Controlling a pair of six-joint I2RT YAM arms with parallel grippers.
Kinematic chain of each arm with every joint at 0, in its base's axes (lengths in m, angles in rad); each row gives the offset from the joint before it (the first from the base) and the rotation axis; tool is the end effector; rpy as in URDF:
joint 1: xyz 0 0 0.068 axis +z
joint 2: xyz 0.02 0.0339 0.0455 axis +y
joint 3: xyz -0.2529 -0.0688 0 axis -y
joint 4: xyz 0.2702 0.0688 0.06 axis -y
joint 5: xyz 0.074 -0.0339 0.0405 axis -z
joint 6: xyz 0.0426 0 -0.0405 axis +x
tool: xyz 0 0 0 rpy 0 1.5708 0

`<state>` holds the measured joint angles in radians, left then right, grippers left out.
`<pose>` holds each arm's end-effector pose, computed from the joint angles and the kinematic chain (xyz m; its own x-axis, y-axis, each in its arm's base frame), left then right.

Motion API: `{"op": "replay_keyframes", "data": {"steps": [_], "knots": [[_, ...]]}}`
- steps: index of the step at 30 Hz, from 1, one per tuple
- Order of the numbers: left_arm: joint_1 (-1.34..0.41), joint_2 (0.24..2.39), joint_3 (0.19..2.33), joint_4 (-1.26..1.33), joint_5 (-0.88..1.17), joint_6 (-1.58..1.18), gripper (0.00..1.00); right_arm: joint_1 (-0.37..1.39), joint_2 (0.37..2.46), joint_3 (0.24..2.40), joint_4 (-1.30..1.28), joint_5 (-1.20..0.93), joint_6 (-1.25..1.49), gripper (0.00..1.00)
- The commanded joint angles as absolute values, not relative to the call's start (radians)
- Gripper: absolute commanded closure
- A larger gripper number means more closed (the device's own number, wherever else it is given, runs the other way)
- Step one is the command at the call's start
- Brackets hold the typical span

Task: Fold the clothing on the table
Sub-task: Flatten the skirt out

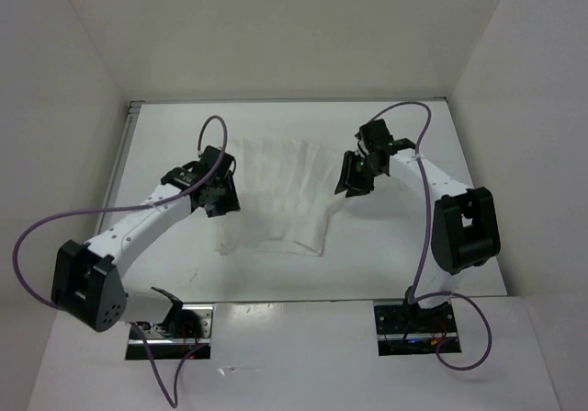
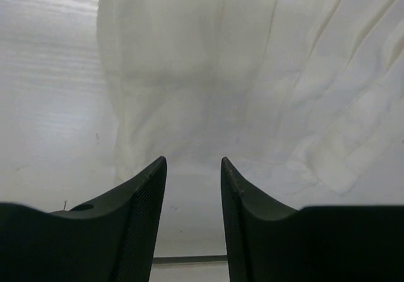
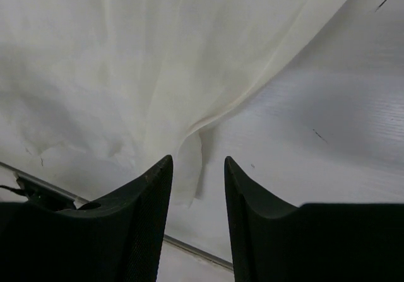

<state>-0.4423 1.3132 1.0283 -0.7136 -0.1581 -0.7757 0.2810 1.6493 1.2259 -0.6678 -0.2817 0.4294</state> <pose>0.2691 -0.1200 0.2421 -0.7844 -0.3936 -0.4793 -0.2852 0.9152 -0.2847 0.3463 0.1123 0.2074 -0.9372 0.1457 -0.3169 0.0006 0.9092 0.4163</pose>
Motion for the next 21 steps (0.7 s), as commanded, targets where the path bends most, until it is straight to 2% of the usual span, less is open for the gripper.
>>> {"op": "replay_keyframes", "data": {"steps": [1, 3, 6, 7, 15, 21], "knots": [[-0.445, 1.454, 1.091, -0.620, -0.170, -0.736, 0.54, 0.304, 1.735, 1.195, -0.646, -0.374, 0.436, 0.56], [-0.445, 1.558, 1.115, -0.574, -0.160, -0.712, 0.68, 0.327, 1.769, 1.195, -0.634, -0.397, 0.436, 0.57], [-0.445, 1.692, 1.183, -0.586, -0.182, -0.701, 0.95, 0.336, 1.831, 1.206, -0.609, -0.431, 0.445, 0.59], [-0.445, 1.718, 1.195, -0.586, -0.193, -0.701, 0.99, 0.336, 1.847, 1.218, -0.609, -0.431, 0.445, 0.59], [-0.455, 1.928, 1.219, -0.565, -0.132, -0.655, 1.00, 0.310, 1.980, 1.325, -0.621, -0.316, 0.445, 0.60], [-0.477, 2.080, 1.400, -0.528, -0.028, -0.623, 1.00, 0.207, 2.063, 1.483, -0.632, -0.262, 0.445, 0.64]]}}
